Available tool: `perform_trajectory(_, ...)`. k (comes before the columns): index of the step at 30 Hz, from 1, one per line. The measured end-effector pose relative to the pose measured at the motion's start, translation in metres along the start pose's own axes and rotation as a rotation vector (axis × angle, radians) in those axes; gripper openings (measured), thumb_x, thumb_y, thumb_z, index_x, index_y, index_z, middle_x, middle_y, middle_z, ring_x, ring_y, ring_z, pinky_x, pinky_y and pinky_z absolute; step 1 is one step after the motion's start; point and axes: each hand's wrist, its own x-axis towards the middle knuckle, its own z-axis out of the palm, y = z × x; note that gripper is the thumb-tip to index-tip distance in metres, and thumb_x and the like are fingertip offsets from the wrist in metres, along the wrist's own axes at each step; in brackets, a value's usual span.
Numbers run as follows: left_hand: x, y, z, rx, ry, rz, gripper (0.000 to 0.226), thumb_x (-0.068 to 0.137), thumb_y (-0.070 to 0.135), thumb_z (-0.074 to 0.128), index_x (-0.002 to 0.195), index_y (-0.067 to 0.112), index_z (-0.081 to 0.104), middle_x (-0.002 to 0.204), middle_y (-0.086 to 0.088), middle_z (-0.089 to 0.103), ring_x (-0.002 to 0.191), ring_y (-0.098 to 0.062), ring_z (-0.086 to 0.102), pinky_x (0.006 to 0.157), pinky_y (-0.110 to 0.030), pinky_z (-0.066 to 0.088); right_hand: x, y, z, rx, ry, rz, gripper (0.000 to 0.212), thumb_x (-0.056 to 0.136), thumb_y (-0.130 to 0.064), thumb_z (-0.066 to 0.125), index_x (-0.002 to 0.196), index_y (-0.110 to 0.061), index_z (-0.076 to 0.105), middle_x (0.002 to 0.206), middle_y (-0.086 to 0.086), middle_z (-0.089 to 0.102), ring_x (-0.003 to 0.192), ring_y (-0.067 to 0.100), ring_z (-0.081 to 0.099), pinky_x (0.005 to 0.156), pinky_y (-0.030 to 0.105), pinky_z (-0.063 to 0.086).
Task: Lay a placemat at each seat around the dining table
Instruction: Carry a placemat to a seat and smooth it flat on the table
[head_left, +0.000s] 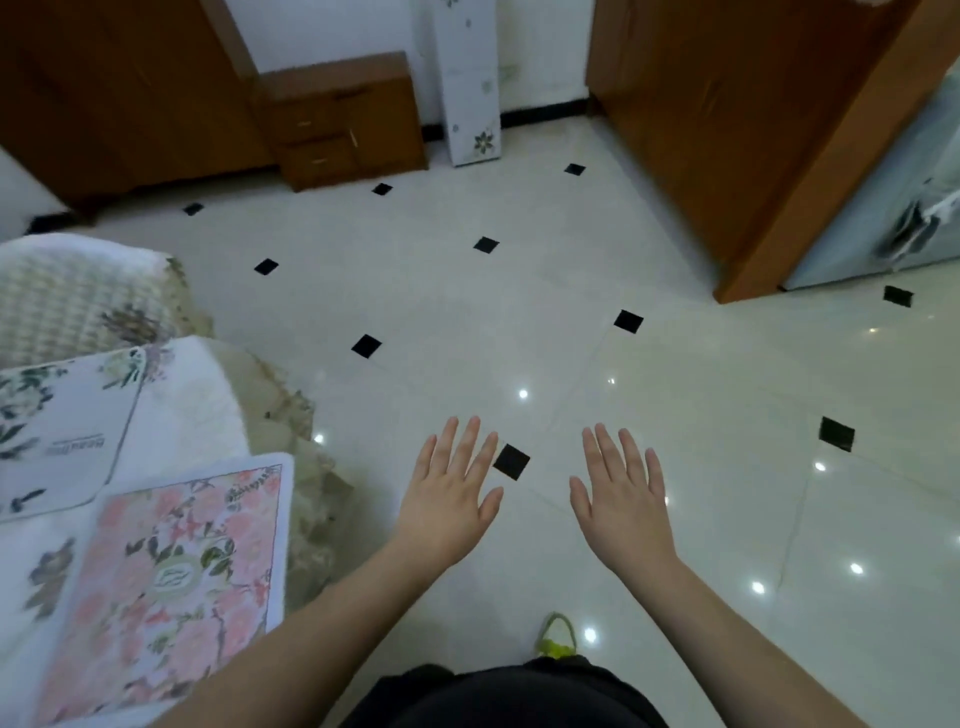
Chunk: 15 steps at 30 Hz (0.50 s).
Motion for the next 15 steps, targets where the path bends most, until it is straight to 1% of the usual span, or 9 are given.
perform_trajectory(4, 0.006, -0.015, -0.007, -0.036, -0.017, -0.152, 0.064, 0.099, 0.051, 0.030, 0.151, 0.016, 0.039, 0.159, -0.009, 0.033, 0.147, -0.032, 0.029, 0.117, -0.045, 0.014, 0.044, -0.017, 0.003, 0.014, -0.038, -0.117, 0.063, 0.096, -0.043, 0.024, 0.149, -0.011, 0.039, 0.153, 0.006, 0.042, 0.144, 0.029, 0.033, 0.116, 0.047, 0.012)
perform_trajectory(9, -0.006, -0.056, -0.005, -0.039, 0.000, -0.360, 0.064, 0.098, 0.051, 0.030, 0.152, 0.017, 0.039, 0.160, -0.008, 0.033, 0.148, -0.031, 0.028, 0.120, -0.045, 0.014, 0.085, -0.068, 0.007, 0.026, -0.065, -0.287, 0.064, 0.095, -0.042, 0.024, 0.149, -0.012, 0.038, 0.154, 0.006, 0.041, 0.145, 0.028, 0.030, 0.117, 0.046, 0.010)
perform_trajectory(10, -0.011, -0.066, -0.003, -0.050, -0.006, -0.398, 0.065, 0.098, 0.051, 0.028, 0.152, 0.017, 0.038, 0.160, -0.007, 0.031, 0.149, -0.031, 0.026, 0.122, -0.045, 0.014, 0.091, -0.079, 0.008, 0.026, -0.076, -0.319, 0.064, 0.095, -0.042, 0.024, 0.149, -0.011, 0.038, 0.154, 0.007, 0.041, 0.145, 0.029, 0.030, 0.117, 0.046, 0.009)
perform_trajectory(12, -0.021, -0.086, 0.003, -0.090, -0.021, -0.474, 0.066, 0.098, 0.052, 0.024, 0.154, 0.019, 0.032, 0.163, -0.006, 0.025, 0.151, -0.030, 0.019, 0.122, -0.046, 0.013, 0.103, -0.104, 0.012, 0.012, -0.099, -0.393, 0.064, 0.096, -0.042, 0.023, 0.149, -0.011, 0.038, 0.154, 0.007, 0.041, 0.145, 0.029, 0.030, 0.117, 0.046, 0.008)
perform_trajectory(13, -0.027, -0.096, 0.007, -0.098, -0.014, -0.512, 0.066, 0.098, 0.052, 0.024, 0.154, 0.020, 0.033, 0.162, -0.007, 0.026, 0.151, -0.030, 0.020, 0.122, -0.046, 0.014, 0.108, -0.117, 0.014, 0.002, -0.112, -0.426, 0.064, 0.096, -0.042, 0.023, 0.149, -0.011, 0.038, 0.153, 0.007, 0.041, 0.145, 0.029, 0.030, 0.117, 0.046, 0.008)
perform_trajectory(15, -0.037, -0.117, 0.015, -0.094, 0.006, -0.582, 0.064, 0.096, 0.051, 0.031, 0.150, 0.018, 0.040, 0.158, -0.008, 0.036, 0.147, -0.032, 0.030, 0.120, -0.045, 0.015, 0.117, -0.146, 0.018, -0.014, -0.122, -0.488, 0.063, 0.095, -0.042, 0.025, 0.149, -0.011, 0.039, 0.152, 0.007, 0.043, 0.144, 0.030, 0.033, 0.116, 0.046, 0.010)
